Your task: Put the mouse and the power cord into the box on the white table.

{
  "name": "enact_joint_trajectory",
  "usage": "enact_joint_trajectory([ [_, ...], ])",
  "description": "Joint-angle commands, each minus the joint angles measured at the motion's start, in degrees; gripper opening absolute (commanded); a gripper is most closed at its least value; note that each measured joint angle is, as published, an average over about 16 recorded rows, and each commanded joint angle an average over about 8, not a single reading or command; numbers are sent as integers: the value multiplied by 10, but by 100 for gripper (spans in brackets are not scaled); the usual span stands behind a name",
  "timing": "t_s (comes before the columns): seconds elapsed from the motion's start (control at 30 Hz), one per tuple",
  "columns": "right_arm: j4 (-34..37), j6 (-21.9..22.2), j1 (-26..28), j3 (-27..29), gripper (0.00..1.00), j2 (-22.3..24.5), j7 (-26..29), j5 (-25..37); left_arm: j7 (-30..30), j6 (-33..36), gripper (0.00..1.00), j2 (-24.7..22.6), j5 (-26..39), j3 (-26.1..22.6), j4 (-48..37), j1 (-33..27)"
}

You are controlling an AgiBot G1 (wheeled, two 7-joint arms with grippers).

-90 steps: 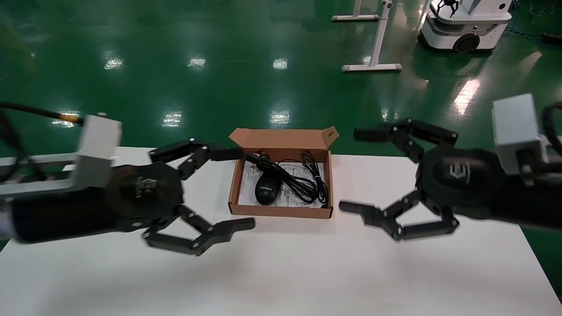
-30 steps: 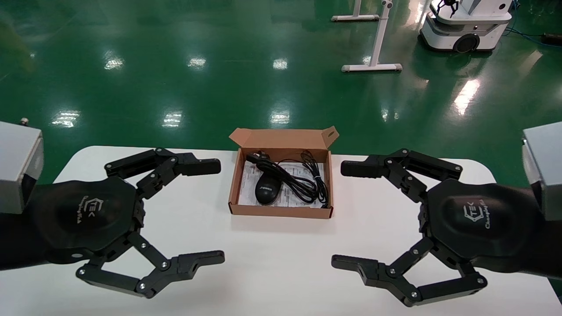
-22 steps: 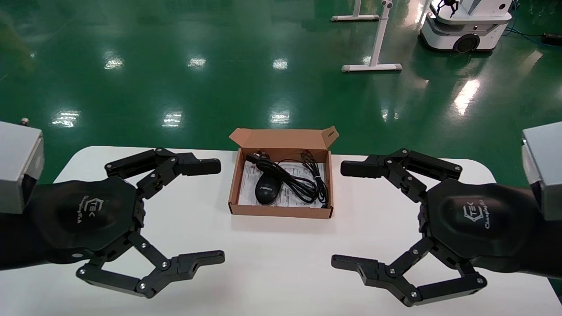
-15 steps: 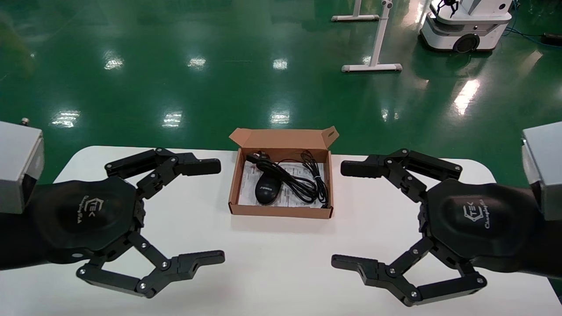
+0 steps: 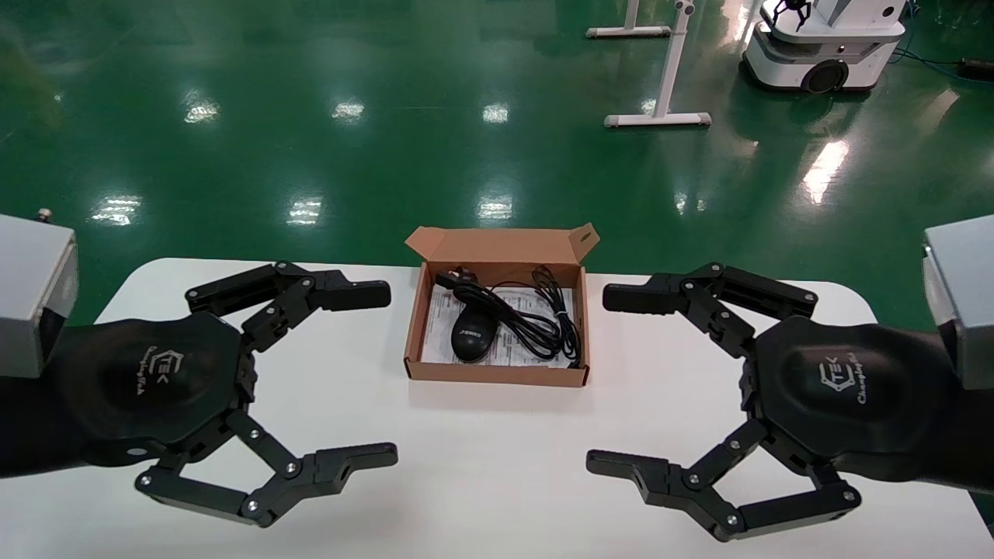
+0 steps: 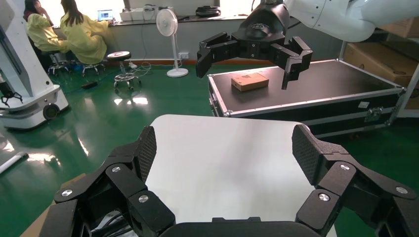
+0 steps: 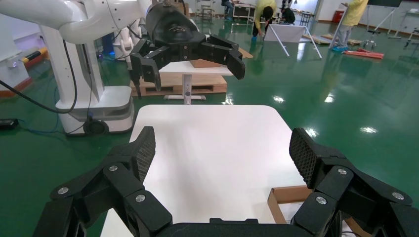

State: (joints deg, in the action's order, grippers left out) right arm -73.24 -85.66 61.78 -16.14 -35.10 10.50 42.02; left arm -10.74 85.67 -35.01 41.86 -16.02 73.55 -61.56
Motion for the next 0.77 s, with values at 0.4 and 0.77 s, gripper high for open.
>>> enact_joint_trajectory([
  [0.4, 0, 0, 0, 0, 100, 0, 0, 0, 0, 0, 100, 0, 0, 0, 0, 0],
  [0.77, 0, 0, 0, 0, 100, 0, 0, 0, 0, 0, 100, 0, 0, 0, 0, 0],
])
